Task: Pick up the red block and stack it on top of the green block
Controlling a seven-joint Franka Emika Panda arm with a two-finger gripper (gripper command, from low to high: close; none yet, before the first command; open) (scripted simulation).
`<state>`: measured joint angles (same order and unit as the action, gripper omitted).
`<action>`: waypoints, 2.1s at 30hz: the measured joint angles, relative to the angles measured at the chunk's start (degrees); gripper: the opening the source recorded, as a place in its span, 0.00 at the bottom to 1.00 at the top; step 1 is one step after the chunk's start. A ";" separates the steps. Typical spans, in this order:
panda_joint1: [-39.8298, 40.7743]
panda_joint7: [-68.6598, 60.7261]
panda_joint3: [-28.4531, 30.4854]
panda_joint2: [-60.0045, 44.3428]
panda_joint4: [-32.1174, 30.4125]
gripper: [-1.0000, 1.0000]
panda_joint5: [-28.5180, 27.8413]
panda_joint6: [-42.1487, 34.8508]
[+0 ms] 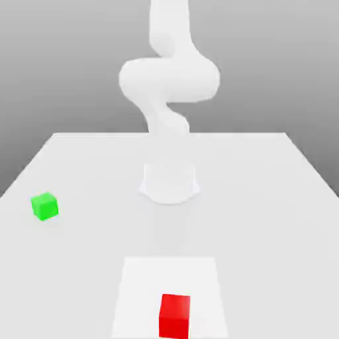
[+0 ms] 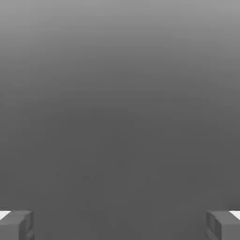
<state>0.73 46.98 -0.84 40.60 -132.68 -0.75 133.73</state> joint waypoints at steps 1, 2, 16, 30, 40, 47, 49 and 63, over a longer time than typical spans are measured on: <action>0.31 0.50 -0.35 -2.26 -0.39 0.50 -0.32 0.86; 0.69 0.91 -0.75 -4.43 -0.76 0.50 -0.53 1.67; 2.89 6.64 -3.05 -33.64 -5.81 0.50 -3.77 12.66; 2.03 8.42 -2.43 -62.08 -7.67 0.00 -3.05 28.07; 2.63 7.86 -3.20 -57.38 -8.42 0.00 -2.28 24.13; 9.63 16.05 6.23 -47.32 -14.32 0.00 -3.80 19.97; 14.76 20.08 10.10 -44.89 -16.56 0.00 -5.12 19.85; 45.04 40.94 27.34 -31.60 -30.90 0.00 -4.22 20.67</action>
<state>45.77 87.92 26.50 9.00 -163.58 -4.97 154.40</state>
